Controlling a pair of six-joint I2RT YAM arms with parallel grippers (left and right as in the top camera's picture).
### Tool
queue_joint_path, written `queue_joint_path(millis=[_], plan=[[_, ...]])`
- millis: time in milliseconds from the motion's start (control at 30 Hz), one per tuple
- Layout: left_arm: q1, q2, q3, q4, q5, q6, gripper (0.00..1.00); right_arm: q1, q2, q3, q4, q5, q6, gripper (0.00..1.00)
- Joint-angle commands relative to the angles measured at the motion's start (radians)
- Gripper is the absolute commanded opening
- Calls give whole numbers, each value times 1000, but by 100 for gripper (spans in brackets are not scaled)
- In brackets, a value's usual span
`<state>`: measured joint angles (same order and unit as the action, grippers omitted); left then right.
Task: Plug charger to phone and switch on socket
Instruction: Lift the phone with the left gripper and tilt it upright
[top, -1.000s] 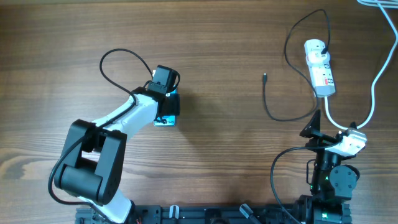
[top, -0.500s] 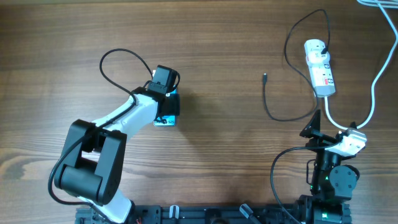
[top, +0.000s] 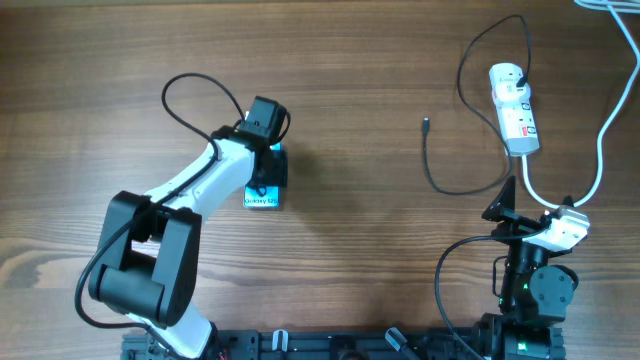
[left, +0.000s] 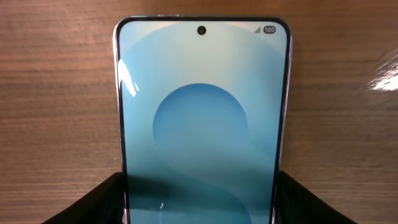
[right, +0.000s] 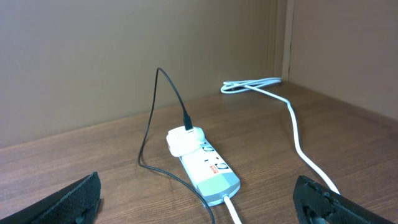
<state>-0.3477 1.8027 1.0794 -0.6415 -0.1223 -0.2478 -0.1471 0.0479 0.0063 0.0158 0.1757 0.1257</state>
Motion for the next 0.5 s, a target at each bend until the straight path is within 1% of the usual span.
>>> queue_joint_path(millis=[0, 133, 300, 467], plan=[[-3, -7, 80, -39, 4, 5, 46, -4, 1, -1, 5, -17, -14, 100], [-3, -18, 122, -93, 69, 5, 46, -4, 1, -1, 5, -17, -14, 100], [-3, -45, 169, -157, 208, 4, 44, -4, 1, -1, 5, -17, -14, 100], [-3, -81, 228, -227, 291, -56, 42, -4, 1, -1, 5, -17, -14, 100]])
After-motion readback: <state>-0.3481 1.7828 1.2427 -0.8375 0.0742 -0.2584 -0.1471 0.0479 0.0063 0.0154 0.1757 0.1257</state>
